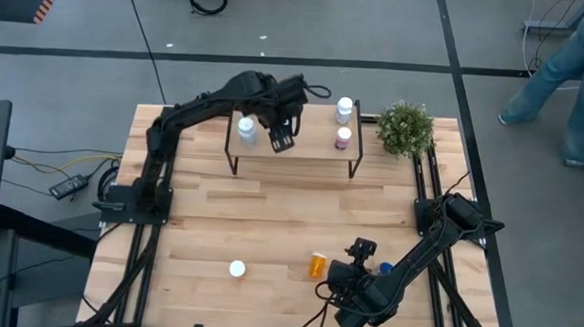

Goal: Pick and place medicine bottles onto shelf by color
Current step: Put the white pill bottle on the shelf

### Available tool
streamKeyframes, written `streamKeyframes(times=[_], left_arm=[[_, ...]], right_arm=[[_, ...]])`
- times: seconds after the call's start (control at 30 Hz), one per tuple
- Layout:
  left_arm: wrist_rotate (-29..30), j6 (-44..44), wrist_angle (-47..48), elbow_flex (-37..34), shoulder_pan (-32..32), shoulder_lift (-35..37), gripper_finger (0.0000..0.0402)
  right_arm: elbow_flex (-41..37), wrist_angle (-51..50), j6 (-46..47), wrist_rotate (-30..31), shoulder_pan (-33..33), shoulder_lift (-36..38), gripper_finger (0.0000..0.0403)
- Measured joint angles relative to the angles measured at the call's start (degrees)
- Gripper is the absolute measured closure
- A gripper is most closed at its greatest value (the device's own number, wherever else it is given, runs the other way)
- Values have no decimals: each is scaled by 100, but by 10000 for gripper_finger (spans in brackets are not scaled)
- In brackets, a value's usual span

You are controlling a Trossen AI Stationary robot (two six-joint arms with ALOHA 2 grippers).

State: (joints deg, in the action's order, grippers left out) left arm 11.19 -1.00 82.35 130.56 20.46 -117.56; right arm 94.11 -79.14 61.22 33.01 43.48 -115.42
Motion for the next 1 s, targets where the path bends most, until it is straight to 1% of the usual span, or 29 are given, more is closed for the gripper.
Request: streamKeyframes(times=[0.17,0.43,0.7,1.0], left_arm=[[-53,-437,76,-10,173,-63,194],[-51,-570,199,-371,380,-57,212],[-49,-575,71,-540,373,-53,186],[-54,-638,16,-544,369,-59,196]], right_arm=[[0,39,57,0,9,0,91],[0,32,14,0,13,0,91],[0,35,-20,10,15,0,91],[0,69,-17,38,15,0,91]])
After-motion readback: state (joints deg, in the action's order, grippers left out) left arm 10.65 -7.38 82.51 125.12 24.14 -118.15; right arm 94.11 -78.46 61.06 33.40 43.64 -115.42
